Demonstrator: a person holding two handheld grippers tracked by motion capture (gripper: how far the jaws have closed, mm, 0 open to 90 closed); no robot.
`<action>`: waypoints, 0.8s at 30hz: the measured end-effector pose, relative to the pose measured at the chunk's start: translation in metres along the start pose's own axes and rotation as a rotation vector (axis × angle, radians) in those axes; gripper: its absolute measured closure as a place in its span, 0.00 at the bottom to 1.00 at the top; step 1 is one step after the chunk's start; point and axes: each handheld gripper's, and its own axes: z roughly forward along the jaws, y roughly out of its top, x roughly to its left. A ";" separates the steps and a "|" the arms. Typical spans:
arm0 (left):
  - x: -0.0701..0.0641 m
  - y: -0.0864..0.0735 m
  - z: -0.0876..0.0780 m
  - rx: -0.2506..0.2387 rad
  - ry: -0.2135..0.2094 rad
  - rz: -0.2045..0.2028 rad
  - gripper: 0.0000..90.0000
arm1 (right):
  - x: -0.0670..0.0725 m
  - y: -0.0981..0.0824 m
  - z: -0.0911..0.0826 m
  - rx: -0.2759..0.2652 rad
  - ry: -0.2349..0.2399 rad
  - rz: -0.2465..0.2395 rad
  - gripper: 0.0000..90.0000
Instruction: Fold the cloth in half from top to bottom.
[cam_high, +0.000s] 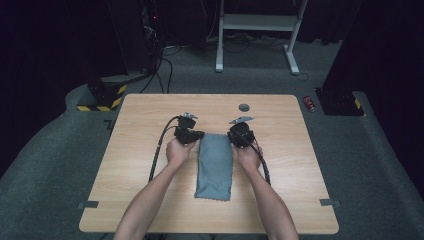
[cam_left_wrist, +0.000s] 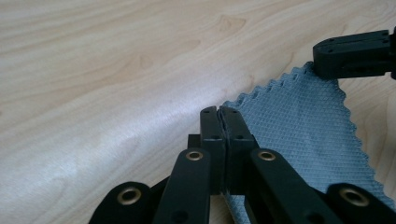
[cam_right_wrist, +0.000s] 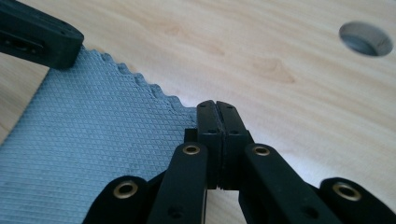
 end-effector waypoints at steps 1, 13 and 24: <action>0.001 0.003 -0.002 -0.002 0.003 0.004 0.99 | 0.000 0.002 -0.001 -0.010 -0.004 0.000 1.00; -0.004 0.007 -0.017 -0.049 -0.022 0.035 0.99 | -0.001 0.010 -0.019 -0.063 0.020 0.002 1.00; -0.010 -0.010 -0.027 -0.038 -0.063 0.066 0.99 | 0.010 -0.007 -0.027 -0.068 0.077 -0.014 1.00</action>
